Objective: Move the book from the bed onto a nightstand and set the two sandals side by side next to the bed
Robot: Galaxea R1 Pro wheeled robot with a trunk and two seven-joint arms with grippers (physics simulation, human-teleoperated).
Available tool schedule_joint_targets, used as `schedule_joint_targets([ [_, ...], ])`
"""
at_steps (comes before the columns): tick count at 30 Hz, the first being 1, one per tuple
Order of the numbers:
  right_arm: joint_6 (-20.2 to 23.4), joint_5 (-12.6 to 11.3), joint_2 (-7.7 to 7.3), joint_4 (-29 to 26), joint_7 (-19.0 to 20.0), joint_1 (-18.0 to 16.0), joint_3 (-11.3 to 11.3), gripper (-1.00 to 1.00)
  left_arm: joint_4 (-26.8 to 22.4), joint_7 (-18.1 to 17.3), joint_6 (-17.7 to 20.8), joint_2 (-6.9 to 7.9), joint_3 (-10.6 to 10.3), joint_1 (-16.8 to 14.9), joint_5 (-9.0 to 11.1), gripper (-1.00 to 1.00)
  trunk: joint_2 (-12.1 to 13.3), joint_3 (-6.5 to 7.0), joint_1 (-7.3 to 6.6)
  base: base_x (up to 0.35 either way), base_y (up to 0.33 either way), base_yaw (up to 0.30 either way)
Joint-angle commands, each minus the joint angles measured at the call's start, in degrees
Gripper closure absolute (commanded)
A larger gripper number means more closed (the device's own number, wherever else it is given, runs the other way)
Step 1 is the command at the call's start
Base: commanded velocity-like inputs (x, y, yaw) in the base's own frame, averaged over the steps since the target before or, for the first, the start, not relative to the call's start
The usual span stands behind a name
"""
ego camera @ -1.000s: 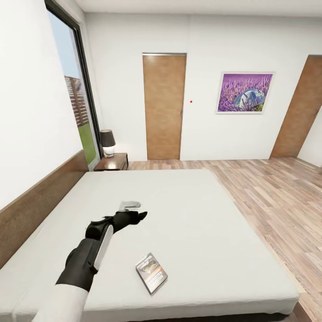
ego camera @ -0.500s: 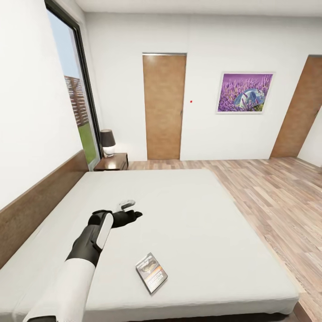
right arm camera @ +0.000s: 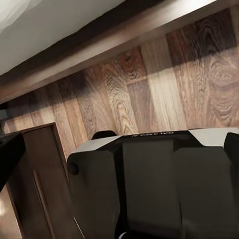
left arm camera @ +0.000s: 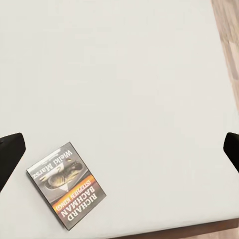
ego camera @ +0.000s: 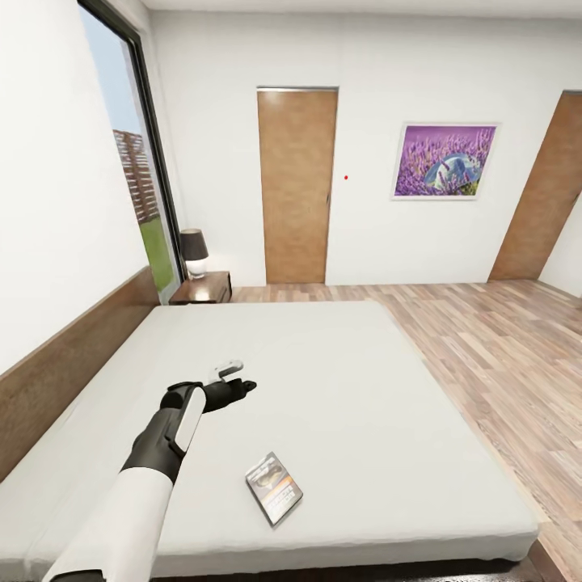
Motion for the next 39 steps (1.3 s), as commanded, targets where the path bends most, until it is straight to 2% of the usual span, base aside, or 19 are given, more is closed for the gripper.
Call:
schedule_joint_targets([
  [1,0.1,0.6,-0.05,0.1,0.1,-0.1,-0.5,-1.0,0.0,-0.3,0.3,-0.09,0.3,0.0,-0.1,-1.0,-0.1,-0.22,0.04,0.0,0.0,0.0],
  [16,0.1,0.5,-0.17,0.0,0.1,-0.1,-0.6,-1.0,0.0,-0.5,0.2,-0.21,0.2,0.0,0.1,-1.0,-0.1,-1.55,0.04,0.0,0.0,0.0],
  [18,0.1,0.5,-0.17,0.0,0.1,-0.1,-0.6,-1.0,0.0,-0.5,0.2,-0.21,0.2,0.0,1.1,-1.0,-0.1,-1.73,0.04,0.0,0.0,0.0],
  [20,0.1,0.5,-0.16,0.0,0.1,-0.1,-0.6,-1.0,0.0,-0.5,0.2,-0.2,0.2,0.0,3.4,-1.0,-0.1,-1.91,0.04,0.0,0.0,0.0],
  [24,0.1,0.5,-0.16,0.0,0.1,-0.1,-0.6,-1.0,0.0,-0.5,0.2,-0.19,0.2,0.0,5.1,-1.0,-0.1,-2.26,0.04,0.0,0.0,0.0],
  [39,0.1,0.5,-0.16,0.0,0.1,-0.1,-0.6,-1.0,0.0,-0.5,0.2,-0.2,-0.1,0.1,5.7,-1.0,-0.1,-3.59,0.04,0.0,0.0,0.0],
])
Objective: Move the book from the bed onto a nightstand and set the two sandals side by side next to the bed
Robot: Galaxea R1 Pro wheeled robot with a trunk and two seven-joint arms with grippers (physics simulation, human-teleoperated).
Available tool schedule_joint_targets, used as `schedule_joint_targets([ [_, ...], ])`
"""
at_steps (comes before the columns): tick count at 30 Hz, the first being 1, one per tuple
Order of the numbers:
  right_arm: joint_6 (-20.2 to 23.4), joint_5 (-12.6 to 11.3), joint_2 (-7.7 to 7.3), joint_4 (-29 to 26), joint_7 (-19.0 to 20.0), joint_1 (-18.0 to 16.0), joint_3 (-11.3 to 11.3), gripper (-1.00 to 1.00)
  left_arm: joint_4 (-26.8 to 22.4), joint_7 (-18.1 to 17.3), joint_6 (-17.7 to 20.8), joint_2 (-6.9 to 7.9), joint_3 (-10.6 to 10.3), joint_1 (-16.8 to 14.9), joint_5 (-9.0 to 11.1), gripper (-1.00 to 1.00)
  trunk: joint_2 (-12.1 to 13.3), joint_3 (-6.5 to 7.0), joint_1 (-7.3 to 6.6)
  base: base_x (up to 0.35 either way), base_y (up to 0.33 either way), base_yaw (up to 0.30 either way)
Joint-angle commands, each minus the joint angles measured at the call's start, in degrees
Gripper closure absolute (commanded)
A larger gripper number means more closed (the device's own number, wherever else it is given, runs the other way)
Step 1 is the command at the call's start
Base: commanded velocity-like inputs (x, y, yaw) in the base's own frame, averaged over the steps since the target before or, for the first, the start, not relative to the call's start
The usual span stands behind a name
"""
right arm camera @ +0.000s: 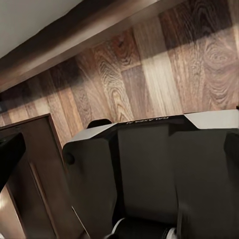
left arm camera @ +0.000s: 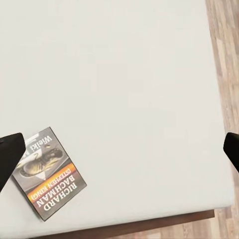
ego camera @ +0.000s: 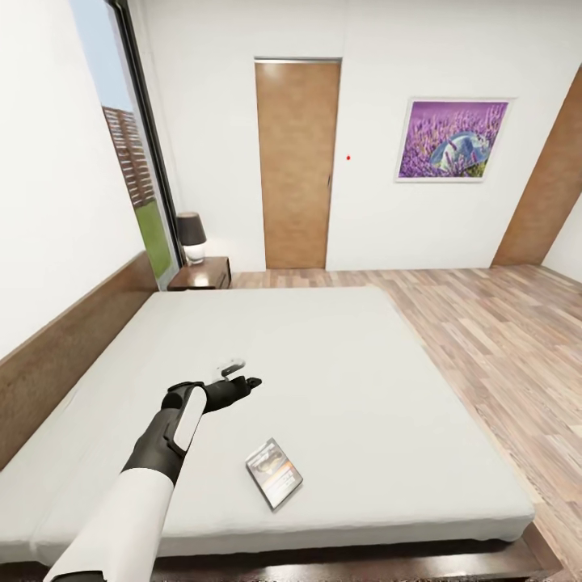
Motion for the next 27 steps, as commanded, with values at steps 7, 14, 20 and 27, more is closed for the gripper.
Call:
schedule_joint_targets([
  [7,0.1,0.5,-0.14,0.0,0.1,-0.1,-0.5,-1.0,0.0,-0.3,0.3,-0.08,0.3,-0.1,-0.2,-1.0,-0.1,-0.75,0.03,0.0,0.0,0.0],
  [14,0.1,0.2,-0.59,0.0,0.1,-0.1,-0.8,-1.0,0.0,-0.3,0.3,-0.09,0.3,-0.1,-0.2,-1.0,-0.1,-1.37,0.03,0.0,0.0,0.0],
  [20,0.1,0.2,-0.75,-0.1,0.5,-0.1,-1.0,-1.0,0.0,-0.3,0.3,-0.1,0.3,-0.1,-0.2,-1.0,-0.1,-1.9,0.03,0.0,0.0,0.0],
  [27,1.5,0.6,-5.59,-0.7,13.0,-0.1,-0.8,-1.0,0.1,-0.3,0.4,-0.16,0.3,-0.1,-0.2,-1.0,-0.1,-2.42,0.03,0.0,0.0,0.0],
])
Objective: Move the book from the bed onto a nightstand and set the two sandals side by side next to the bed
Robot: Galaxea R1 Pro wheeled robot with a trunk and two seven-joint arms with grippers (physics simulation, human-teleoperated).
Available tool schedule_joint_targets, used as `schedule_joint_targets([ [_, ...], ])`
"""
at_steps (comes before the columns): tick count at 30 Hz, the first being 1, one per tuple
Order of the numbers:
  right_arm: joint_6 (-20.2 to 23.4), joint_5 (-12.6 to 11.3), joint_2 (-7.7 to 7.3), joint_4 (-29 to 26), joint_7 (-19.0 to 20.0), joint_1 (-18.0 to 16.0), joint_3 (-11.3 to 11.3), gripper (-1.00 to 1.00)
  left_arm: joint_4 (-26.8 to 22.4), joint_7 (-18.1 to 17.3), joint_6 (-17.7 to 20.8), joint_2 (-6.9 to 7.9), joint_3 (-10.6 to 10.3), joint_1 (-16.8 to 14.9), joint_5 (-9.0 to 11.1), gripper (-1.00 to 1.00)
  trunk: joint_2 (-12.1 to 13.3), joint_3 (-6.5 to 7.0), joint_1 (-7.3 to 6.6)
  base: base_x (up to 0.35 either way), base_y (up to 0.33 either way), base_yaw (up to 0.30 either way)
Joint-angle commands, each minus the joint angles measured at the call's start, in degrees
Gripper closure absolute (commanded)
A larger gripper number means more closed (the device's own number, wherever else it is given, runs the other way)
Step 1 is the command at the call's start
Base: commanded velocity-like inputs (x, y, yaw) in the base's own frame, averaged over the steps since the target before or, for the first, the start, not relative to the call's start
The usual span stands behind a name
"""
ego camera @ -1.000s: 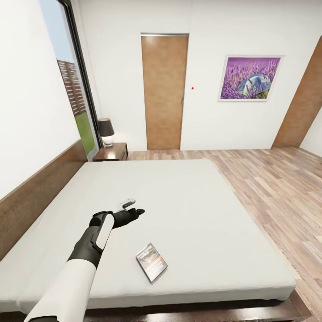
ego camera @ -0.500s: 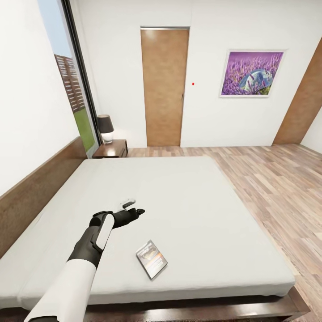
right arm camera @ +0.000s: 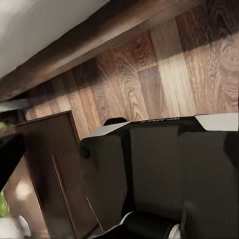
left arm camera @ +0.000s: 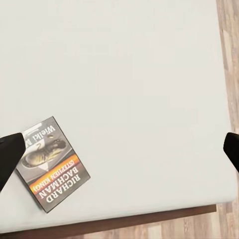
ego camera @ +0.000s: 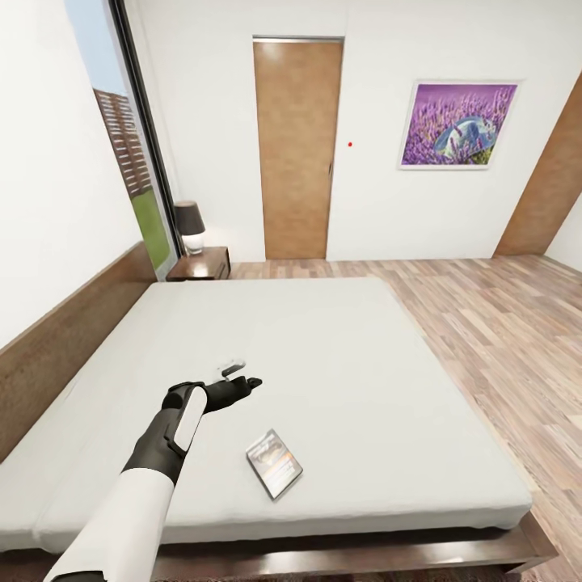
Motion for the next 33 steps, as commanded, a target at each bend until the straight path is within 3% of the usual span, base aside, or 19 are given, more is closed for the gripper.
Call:
schedule_joint_targets([
  [1,0.9,0.5,-0.28,-0.3,3.0,-0.1,-0.5,-1.0,0.0,-0.3,0.4,-0.08,0.3,-0.1,-0.2,-1.0,-0.1,-0.2,0.03,0.0,0.0,0.0],
  [4,4.0,0.6,-0.56,-3.1,6.9,-0.2,-0.4,-1.0,0.0,-0.4,0.4,-0.08,0.3,0.0,-0.2,-1.0,-0.1,-0.41,0.03,0.0,0.0,0.0],
  [9,12.2,0.4,-0.58,-13.7,9.3,-0.2,-0.4,-1.0,0.0,-0.4,0.4,-0.09,0.3,0.0,-0.2,-1.0,-0.1,-0.76,0.03,0.0,0.0,0.0],
  [12,15.2,0.4,-0.57,-16.5,11.2,-0.2,-0.2,-1.0,0.0,-0.4,0.5,-0.09,0.3,0.0,-0.2,-1.0,-0.1,-0.96,0.03,0.0,0.0,0.0],
  [33,15.6,0.3,-0.48,-16.6,11.5,-0.2,0.1,-1.0,-0.1,-0.4,0.5,-0.21,-0.1,0.1,-0.1,-1.0,-0.1,-2.31,0.03,0.0,0.0,0.0],
])
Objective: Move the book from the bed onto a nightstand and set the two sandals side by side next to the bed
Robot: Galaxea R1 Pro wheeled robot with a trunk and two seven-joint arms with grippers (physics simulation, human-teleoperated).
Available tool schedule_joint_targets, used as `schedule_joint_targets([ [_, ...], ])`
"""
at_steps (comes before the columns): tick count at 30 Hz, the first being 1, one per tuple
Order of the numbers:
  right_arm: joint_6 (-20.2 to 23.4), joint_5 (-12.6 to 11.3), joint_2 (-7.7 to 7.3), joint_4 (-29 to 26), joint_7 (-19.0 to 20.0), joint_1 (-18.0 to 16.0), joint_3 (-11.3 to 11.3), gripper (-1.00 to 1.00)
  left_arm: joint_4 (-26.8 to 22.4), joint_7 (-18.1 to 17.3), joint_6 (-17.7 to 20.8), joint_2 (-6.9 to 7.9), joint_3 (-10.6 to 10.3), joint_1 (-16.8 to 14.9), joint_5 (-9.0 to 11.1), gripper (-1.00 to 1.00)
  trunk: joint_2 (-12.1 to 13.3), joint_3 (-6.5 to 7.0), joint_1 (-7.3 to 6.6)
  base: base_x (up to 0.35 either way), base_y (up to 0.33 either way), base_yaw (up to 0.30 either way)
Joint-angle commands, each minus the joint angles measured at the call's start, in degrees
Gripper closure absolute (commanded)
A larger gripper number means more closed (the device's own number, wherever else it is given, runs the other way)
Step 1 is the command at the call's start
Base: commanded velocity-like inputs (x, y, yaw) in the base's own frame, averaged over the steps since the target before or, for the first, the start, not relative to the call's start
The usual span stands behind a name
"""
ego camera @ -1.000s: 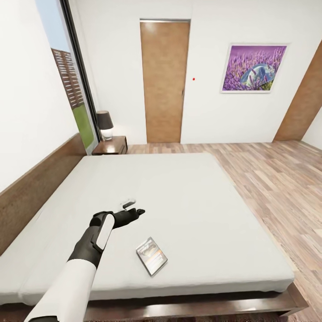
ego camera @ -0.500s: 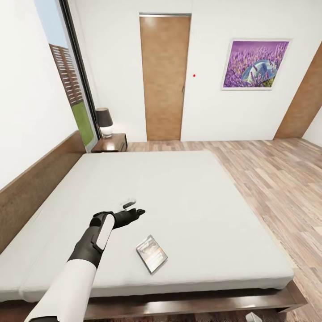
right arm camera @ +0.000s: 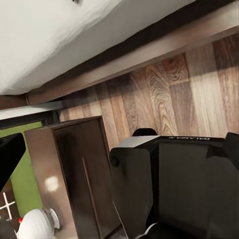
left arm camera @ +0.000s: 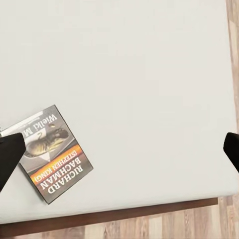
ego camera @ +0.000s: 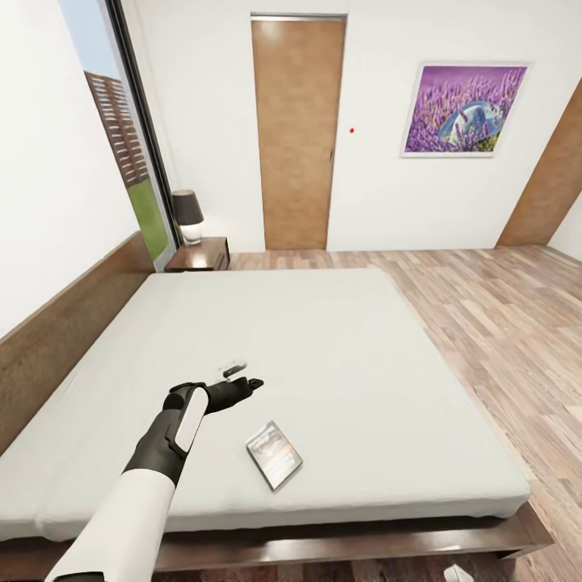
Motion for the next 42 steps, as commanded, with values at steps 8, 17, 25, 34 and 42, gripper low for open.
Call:
schedule_joint_targets([
  [8,0.3,0.6,0.02,-0.1,0.3,0.0,-0.5,-1.0,0.0,-0.3,0.4,-0.1,0.3,-0.1,-0.2,-1.0,-0.1,-0.67,0.03,0.0,0.0,0.0],
  [17,0.3,0.6,0.02,-0.1,0.2,0.0,-0.5,-1.0,-0.1,-0.4,0.4,-0.3,0.3,0.0,-0.2,-1.0,-0.1,-1.28,0.03,0.0,0.0,0.0],
  [25,0.3,0.6,0.02,-0.1,0.1,0.0,-0.5,-1.0,-0.1,-0.4,0.4,-0.39,0.3,0.0,-0.2,-1.0,-0.1,-1.83,0.03,0.0,0.0,0.0],
  [34,0.3,0.6,0.02,-0.1,0.2,0.0,-0.5,-1.0,0.0,-0.4,0.4,-0.39,0.3,0.0,-0.2,-1.0,-0.1,-2.45,0.03,0.0,0.0,0.0],
  [42,0.3,0.6,0.02,-0.1,0.2,0.0,-0.5,-1.0,0.0,-0.4,0.4,-0.4,0.3,0.0,-0.2,-1.0,-0.1,-3.0,0.03,0.0,0.0,0.0],
])
